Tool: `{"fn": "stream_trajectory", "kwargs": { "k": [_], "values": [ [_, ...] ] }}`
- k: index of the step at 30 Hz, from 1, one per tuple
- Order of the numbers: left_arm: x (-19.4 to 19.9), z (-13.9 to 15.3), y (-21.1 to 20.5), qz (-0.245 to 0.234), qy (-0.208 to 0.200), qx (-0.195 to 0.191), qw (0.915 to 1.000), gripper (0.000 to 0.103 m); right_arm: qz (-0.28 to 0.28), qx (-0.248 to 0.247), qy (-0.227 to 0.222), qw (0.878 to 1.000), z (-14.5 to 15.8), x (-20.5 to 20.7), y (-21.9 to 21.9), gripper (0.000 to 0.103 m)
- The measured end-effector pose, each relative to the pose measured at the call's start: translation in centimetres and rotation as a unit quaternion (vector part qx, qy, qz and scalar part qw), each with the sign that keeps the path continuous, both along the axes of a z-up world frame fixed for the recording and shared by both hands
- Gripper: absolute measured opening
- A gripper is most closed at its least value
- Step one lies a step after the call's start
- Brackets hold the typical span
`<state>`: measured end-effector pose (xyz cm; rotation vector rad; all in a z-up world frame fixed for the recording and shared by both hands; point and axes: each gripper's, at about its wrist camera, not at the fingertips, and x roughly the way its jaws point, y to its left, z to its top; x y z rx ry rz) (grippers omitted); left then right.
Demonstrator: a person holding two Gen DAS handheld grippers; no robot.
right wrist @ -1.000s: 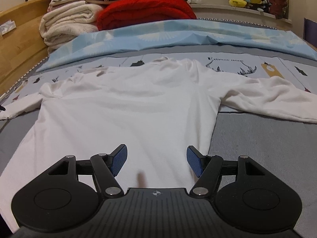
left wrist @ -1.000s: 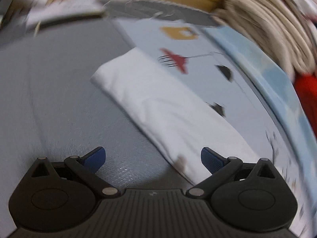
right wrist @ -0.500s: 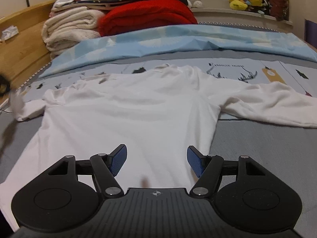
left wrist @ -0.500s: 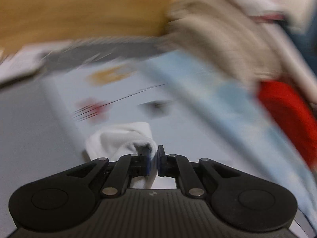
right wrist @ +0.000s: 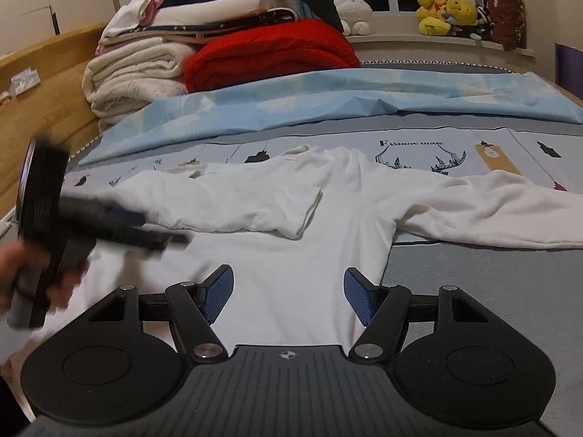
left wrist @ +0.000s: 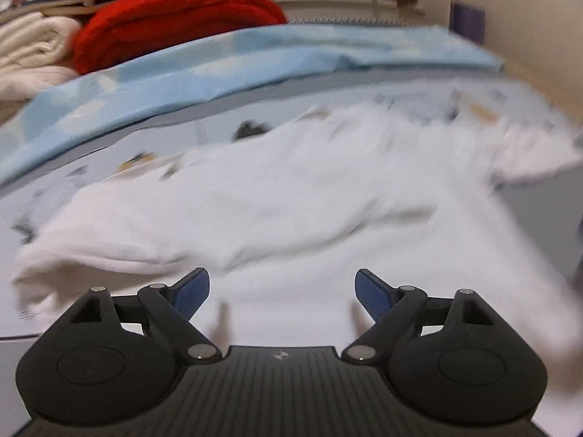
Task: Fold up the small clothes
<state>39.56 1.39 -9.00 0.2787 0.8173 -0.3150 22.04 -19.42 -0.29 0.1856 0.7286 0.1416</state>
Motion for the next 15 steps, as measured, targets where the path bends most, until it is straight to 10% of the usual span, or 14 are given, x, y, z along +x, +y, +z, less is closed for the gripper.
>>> {"fn": "stream_trajectory", "kwargs": {
  "k": [8, 15],
  "values": [
    [1.6, 1.2, 14.7, 0.144, -0.044, -0.01, 0.9886, 0.093, -0.026, 0.125, 0.059, 0.99, -0.5, 4.9, -1.3, 0.069],
    [6.8, -1.3, 19.3, 0.217, -0.016, -0.038, 0.9753, 0.093, -0.046, 0.126, 0.129, 0.983, -5.5, 17.2, 1.9, 0.069]
  ]
}}
